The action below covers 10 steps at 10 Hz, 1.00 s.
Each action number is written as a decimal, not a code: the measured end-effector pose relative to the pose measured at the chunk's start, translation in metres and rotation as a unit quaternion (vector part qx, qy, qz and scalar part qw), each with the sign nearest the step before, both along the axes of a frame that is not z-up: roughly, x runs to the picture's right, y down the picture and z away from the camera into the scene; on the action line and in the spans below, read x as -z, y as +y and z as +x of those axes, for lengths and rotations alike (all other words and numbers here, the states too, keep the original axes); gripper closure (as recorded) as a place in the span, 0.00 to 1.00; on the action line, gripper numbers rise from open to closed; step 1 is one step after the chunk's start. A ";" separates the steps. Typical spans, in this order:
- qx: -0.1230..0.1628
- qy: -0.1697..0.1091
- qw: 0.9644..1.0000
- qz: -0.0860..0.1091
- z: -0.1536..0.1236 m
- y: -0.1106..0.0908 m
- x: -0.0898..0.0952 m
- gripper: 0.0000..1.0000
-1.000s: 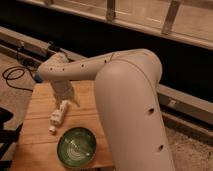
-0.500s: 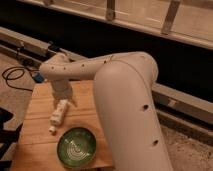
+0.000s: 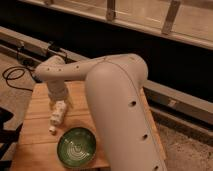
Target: Place the bottle in the ceramic bowl
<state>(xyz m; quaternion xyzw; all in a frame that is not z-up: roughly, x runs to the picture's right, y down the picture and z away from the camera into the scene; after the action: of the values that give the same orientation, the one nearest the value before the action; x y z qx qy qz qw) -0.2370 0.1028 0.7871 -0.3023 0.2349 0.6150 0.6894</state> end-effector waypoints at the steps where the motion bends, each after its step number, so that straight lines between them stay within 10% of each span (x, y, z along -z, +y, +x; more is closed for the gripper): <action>1: 0.000 -0.001 1.000 -0.007 -0.005 0.009 -0.007 0.35; 10: 0.027 -0.018 0.999 -0.042 -0.037 0.039 -0.037 0.35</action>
<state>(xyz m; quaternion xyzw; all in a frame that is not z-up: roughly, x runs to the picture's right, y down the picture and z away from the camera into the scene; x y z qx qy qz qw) -0.2739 0.1413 0.8239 -0.3360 0.2563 0.5798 0.6966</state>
